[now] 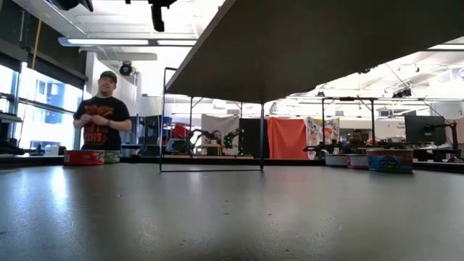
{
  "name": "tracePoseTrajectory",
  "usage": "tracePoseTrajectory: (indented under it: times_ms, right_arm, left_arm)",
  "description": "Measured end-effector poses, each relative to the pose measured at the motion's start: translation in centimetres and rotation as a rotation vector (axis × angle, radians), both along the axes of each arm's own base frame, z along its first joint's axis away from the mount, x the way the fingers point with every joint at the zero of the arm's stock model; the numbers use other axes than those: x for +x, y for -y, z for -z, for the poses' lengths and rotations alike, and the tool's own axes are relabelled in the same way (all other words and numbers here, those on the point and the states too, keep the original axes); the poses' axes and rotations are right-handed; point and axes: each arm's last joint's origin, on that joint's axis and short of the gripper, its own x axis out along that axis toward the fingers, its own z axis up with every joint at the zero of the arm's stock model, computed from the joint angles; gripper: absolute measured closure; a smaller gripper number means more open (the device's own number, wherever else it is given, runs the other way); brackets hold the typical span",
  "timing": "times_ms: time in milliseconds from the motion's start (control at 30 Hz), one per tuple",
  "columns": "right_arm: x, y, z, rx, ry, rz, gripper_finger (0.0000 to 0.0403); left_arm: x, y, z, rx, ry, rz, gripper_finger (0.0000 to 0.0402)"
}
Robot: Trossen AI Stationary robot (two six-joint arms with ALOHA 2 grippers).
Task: Stack canned seafood by type on shelf
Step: Put the blue tuna can on the shelf
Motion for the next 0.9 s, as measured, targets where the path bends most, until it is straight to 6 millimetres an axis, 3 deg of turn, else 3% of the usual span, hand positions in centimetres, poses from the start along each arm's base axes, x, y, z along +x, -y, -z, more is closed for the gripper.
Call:
tracePoseTrajectory:
  times_ms: [467,600,700,900]
  right_arm:
    - [0.6,0.1,0.1,0.044,0.029,0.041,0.0170]
    - [0.6,-0.2,0.3,0.055,-0.009,0.036,0.0170]
    - [0.6,-0.4,0.2,0.021,-0.133,0.040,0.0169]
    - [1.2,-0.4,-3.4,-0.179,-0.252,0.043,0.0169]
  left_arm:
    - [0.0,-0.1,0.2,0.045,-0.032,0.080,0.0402]
    - [0.0,-0.1,0.2,0.042,-0.040,0.080,0.0402]
    - [0.0,-0.1,0.3,0.041,-0.048,0.080,0.0402]
    - [0.0,-0.1,0.4,0.039,-0.054,0.081,0.0401]
